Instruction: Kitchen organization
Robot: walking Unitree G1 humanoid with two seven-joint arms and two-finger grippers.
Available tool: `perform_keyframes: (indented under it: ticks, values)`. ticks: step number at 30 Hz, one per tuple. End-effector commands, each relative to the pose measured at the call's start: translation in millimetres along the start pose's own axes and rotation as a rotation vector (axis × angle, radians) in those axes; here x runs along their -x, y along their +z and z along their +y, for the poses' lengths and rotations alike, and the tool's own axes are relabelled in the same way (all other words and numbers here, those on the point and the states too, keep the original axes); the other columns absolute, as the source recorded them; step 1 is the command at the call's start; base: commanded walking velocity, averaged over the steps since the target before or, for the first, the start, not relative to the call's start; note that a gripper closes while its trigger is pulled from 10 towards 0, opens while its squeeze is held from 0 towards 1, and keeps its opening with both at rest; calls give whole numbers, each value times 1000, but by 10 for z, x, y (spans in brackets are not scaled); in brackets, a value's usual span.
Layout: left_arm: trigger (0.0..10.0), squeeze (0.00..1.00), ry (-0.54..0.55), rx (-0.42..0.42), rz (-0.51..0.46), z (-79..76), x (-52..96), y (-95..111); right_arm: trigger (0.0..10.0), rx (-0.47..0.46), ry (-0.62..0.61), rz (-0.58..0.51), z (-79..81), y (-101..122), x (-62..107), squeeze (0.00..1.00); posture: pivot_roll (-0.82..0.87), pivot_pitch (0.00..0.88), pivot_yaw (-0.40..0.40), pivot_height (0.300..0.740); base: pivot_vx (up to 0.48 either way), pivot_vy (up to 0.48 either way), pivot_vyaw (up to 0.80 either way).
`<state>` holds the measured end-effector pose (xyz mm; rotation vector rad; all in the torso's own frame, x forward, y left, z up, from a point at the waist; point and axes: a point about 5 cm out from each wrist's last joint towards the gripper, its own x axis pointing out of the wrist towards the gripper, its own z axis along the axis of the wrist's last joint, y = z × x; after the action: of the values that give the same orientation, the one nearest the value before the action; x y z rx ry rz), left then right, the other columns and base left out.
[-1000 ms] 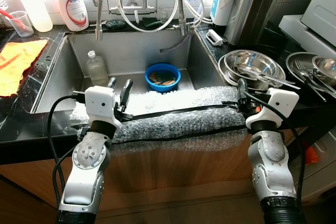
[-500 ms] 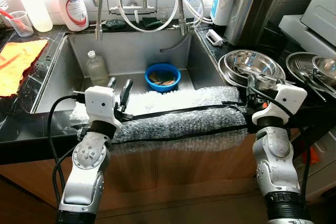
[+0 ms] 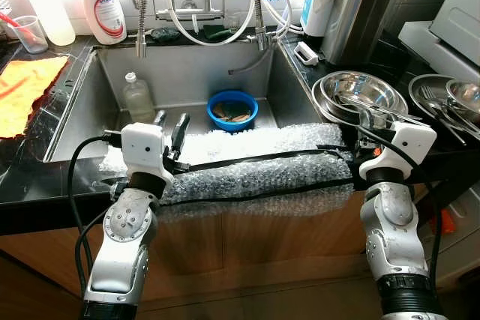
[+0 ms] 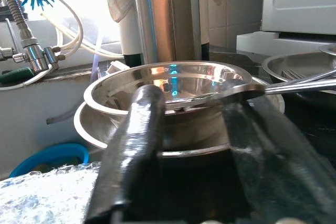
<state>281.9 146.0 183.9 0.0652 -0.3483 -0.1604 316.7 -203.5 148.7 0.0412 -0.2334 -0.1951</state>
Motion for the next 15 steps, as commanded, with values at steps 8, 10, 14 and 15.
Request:
perform_keyframes:
  ticks: [8, 10, 14, 15]
  values:
    - [10000, 0, 1, -14, -10, -2, -4, 10, 0, -4, 3, -12, 5, 23, -39, 0, -22, 18, -17, 740, 0, 0, 0]
    - [10000, 0, 1, -15, -11, -2, -5, 11, 0, -6, 6, -14, 9, 27, -42, 0, -22, 17, -16, 740, 0, 0, 0]
    - [10000, 0, 2, -17, -11, -2, -7, 12, 0, -17, 17, -27, 26, 49, -50, 0, -22, 17, -16, 740, 0, 0, 0]
    - [10000, 0, 2, -17, -11, -2, -7, 12, 0, -17, 17, -27, 26, 49, -50, 0, -22, 17, -16, 740, 0, 0, 0]
